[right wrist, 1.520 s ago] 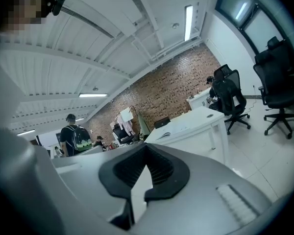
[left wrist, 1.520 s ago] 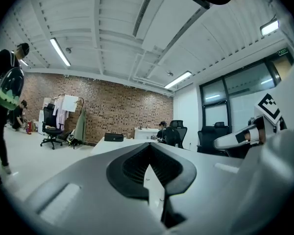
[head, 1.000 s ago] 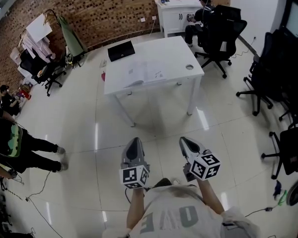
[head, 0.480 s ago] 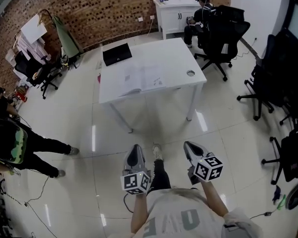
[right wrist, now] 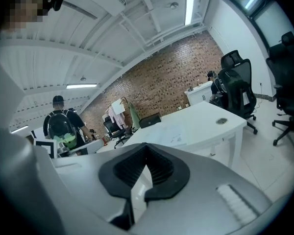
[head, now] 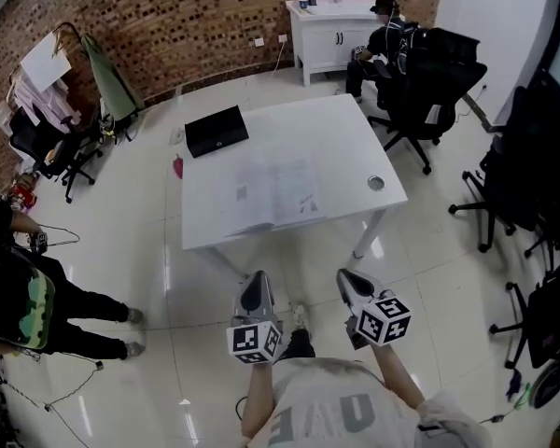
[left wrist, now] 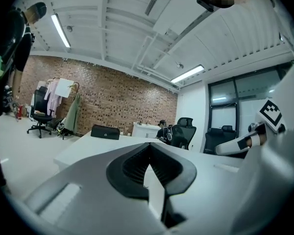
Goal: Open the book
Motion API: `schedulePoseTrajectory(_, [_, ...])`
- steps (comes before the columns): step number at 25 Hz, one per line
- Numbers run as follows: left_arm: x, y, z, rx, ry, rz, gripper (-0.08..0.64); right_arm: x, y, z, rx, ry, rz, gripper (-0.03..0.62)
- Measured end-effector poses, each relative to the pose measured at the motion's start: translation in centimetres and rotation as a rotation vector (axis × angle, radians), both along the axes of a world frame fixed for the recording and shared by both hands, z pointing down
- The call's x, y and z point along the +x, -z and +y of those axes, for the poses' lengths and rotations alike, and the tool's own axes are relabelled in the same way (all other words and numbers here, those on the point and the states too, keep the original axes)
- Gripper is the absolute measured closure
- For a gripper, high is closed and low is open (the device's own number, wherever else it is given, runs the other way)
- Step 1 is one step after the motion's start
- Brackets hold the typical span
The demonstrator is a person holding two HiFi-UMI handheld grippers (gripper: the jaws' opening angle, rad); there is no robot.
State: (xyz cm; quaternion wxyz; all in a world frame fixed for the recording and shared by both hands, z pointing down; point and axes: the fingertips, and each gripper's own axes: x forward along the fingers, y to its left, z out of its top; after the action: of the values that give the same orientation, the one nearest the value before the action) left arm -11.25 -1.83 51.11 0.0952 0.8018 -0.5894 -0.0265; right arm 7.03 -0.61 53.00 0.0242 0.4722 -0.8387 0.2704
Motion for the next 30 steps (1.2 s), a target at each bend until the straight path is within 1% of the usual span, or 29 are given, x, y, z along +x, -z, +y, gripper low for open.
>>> schedulePoseTrajectory(2, [-0.9,0.2,-4.1,0.0,-0.01,0.021,0.54,-0.6,0.4,-4.0,0.011,-0.011,0.007,0.588])
schedulePoseTrajectory(4, [-1.3,0.7,-7.9,0.009,-0.037,0.02,0.54,-1.2,0.7,-7.8,0.029,-0.032,0.007,0.588])
schedulePoseTrajectory(8, [-0.3,1.2,-14.1,0.017,-0.099,-0.014,0.54,-1.8,0.4,-13.8,0.039,-0.062,0.029,0.588])
schedulePoseTrajectory(10, [0.2,0.8,-16.2,-0.001,-0.1,-0.003,0.54,-1.6,-0.3,-15.8,0.024,-0.078,0.044,0.588])
schedulePoseTrajectory(12, [0.8,0.3,-17.5,-0.023,-0.088,0.012,0.54,-1.4,-1.0,-17.2,0.005,-0.075,0.05,0.588])
schedulePoseTrajectory(15, [2.3,-0.3,-19.3,-0.046,-0.073,0.004,0.54,-1.1,-1.6,-19.0,-0.013,-0.037,0.043,0.588])
schedulePoseTrajectory(19, [3.9,0.2,-21.2,-0.043,-0.048,-0.002,0.54,-1.1,-1.3,-21.1,-0.008,0.013,0.037,0.588])
schedulePoseTrajectory(22, [5.1,0.3,-22.6,-0.036,-0.069,-0.034,0.54,-0.6,-1.5,-23.1,-0.019,0.007,0.037,0.588])
schedulePoseTrajectory(25, [4.7,-0.1,-23.1,-0.054,-0.066,-0.031,0.54,-0.7,-2.4,-24.3,-0.048,-0.009,0.03,0.588])
schedulePoseTrajectory(27, [3.8,-0.4,-23.7,-0.065,-0.057,-0.023,0.54,-1.1,-3.6,-25.5,-0.081,-0.007,0.055,0.59])
schedulePoseTrajectory(29, [3.0,-0.9,-23.9,-0.079,-0.052,-0.023,0.54,-1.8,-5.7,-26.3,-0.135,0.014,0.097,0.591])
schedulePoseTrajectory(30, [2.7,-1.2,-23.9,-0.087,-0.049,-0.021,0.54,-2.2,-6.9,-26.5,-0.164,0.034,0.113,0.52])
